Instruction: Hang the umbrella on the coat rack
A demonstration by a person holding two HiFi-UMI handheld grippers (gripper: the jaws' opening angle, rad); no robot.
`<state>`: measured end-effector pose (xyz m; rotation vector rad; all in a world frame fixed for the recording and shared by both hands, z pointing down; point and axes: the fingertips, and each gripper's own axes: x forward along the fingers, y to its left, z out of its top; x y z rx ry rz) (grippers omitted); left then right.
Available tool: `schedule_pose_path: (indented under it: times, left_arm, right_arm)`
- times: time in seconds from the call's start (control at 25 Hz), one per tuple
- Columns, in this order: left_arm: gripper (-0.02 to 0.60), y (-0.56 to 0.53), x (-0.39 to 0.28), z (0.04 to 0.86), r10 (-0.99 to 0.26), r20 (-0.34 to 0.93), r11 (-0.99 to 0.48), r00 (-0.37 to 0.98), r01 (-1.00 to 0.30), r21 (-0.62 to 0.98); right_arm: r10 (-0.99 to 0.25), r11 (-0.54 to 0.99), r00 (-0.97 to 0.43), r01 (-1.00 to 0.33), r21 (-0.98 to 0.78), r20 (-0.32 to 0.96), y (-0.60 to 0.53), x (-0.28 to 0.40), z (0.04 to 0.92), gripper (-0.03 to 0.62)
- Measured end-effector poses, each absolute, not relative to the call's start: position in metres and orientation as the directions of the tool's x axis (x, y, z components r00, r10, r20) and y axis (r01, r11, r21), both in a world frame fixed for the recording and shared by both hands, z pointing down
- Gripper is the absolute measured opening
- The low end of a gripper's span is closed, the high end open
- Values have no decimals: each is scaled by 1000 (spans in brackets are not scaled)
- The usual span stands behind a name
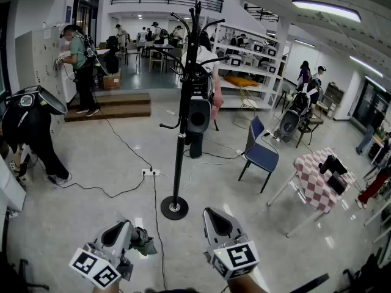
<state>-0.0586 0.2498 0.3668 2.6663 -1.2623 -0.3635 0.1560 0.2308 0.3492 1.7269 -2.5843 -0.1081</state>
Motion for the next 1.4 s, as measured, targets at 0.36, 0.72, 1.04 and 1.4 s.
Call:
schedule_pose_path:
  times: [0.36, 0.72, 1.04, 1.4]
  left_arm:
    - [9, 254, -64, 358, -768, -170, -640, 617, -726, 252]
    - [9, 258, -69, 356, -757, -177, -653, 629, -714, 254]
    - [9, 253, -90, 355, -743, -185, -669, 643, -699, 254]
    - [9, 246, -117, 353, -697, -215, -716, 684, -658, 231]
  right_arm:
    - [-923, 383, -385, -921, 74, -17, 236, 149, 347, 6]
    - [-905, 422, -423, -906, 19, -38, 241, 137, 349, 6]
    - [-908, 417, -417, -909, 22, -30, 239, 113, 351, 6]
    - [-922, 386, -387, -921, 48, -25, 235, 82, 360, 6]
